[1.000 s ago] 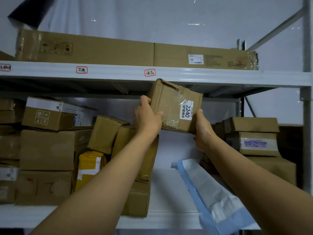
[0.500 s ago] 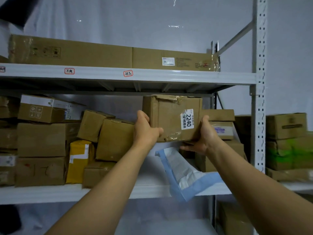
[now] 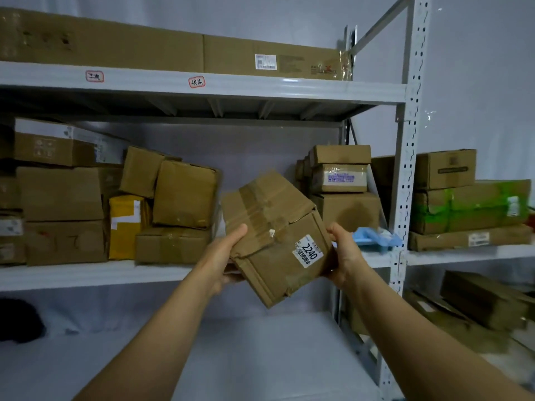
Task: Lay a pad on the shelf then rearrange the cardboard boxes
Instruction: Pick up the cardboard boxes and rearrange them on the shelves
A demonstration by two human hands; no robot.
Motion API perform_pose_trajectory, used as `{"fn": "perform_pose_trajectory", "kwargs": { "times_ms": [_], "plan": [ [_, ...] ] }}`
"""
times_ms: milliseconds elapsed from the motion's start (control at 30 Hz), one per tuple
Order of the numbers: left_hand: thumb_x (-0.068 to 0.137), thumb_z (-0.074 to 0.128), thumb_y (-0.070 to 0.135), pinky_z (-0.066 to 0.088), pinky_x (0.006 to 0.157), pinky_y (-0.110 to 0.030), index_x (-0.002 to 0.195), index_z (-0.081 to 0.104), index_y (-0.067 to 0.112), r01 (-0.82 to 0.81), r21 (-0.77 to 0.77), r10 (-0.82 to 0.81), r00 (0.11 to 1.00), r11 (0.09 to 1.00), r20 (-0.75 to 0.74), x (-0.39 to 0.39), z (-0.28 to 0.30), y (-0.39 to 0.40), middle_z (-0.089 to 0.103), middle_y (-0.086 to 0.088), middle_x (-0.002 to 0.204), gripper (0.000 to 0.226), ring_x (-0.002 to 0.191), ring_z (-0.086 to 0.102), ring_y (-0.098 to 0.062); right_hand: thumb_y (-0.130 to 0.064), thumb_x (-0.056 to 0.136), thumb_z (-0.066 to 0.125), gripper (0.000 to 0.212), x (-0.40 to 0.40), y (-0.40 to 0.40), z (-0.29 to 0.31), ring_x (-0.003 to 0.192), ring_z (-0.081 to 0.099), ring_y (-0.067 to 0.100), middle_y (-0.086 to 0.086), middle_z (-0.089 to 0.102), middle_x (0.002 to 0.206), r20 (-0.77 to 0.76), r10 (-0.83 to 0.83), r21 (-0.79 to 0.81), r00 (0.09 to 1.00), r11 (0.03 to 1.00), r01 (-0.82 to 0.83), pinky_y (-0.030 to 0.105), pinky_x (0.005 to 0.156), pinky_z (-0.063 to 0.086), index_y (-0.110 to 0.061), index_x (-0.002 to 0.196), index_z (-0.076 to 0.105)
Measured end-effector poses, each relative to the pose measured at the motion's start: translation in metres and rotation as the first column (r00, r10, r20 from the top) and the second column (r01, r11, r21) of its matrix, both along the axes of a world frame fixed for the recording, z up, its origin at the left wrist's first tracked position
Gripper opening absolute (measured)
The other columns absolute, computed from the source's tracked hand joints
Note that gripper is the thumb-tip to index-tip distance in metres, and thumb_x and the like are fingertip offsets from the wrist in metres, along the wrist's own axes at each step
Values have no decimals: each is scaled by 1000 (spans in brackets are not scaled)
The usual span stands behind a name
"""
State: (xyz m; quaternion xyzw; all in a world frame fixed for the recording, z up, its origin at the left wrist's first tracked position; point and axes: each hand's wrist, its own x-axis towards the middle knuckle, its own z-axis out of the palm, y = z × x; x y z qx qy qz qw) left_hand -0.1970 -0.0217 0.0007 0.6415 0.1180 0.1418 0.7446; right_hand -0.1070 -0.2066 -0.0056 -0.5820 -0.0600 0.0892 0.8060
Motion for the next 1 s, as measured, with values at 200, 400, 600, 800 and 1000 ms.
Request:
{"fn": "perform_pose_trajectory", "kwargs": {
  "times_ms": [200, 400, 600, 800, 1000],
  "plan": [
    [83, 67, 39, 55, 58, -33, 104, 63, 9, 163, 121, -141, 975, 979, -174, -10, -33, 16, 68, -11, 84, 36, 69, 66, -23, -35, 63, 52, 29, -10, -16, -44, 89, 63, 30, 11, 70, 86, -184, 101, -264, 978, 953, -148, 47, 94, 47, -15, 81, 65],
    [62, 75, 49, 58, 64, -33, 95, 67, 10, 294, 253, -184, 906, 922, -381, -17, -67, 26, 68, -7, 64, 52, 57, 66, -18, -41, 65, 49, 26, -7, -33, -78, 103, 56, 34, 14, 63, 105, -317, 289, -415, 903, 814, -406, 50, 102, 37, -19, 73, 60],
    [79, 67, 50, 55, 66, -34, 91, 63, 10, 260, 190, -146, 871, 947, -469, -6, -101, 7, 65, -10, 74, 42, 68, 63, -21, -84, 57, 51, 75, -11, -38, -111, 103, 60, 38, 14, 73, 99, -359, 232, -463, 904, 797, -388, 58, 103, 30, -17, 78, 77],
    [85, 64, 44, 53, 80, -42, 90, 65, 13, 150, 73, -98, 876, 986, -473, 18, -141, -7, 67, -13, 88, 32, 84, 63, -28, -79, 55, 59, 69, 5, -26, -158, 97, 65, 30, 12, 72, 94, -361, 63, -397, 931, 893, -215, 43, 92, 49, -17, 82, 73],
    [85, 62, 46, 49, 89, -45, 91, 65, 16, 94, -56, -109, 841, 994, -530, 71, -195, -10, 65, -10, 95, 31, 93, 60, -29, -68, 89, 32, 69, 31, -19, -190, 69, 59, 26, 10, 68, 53, -452, 76, -227, 889, 954, -197, 32, 58, 41, -11, 71, 66]
  ]
}}
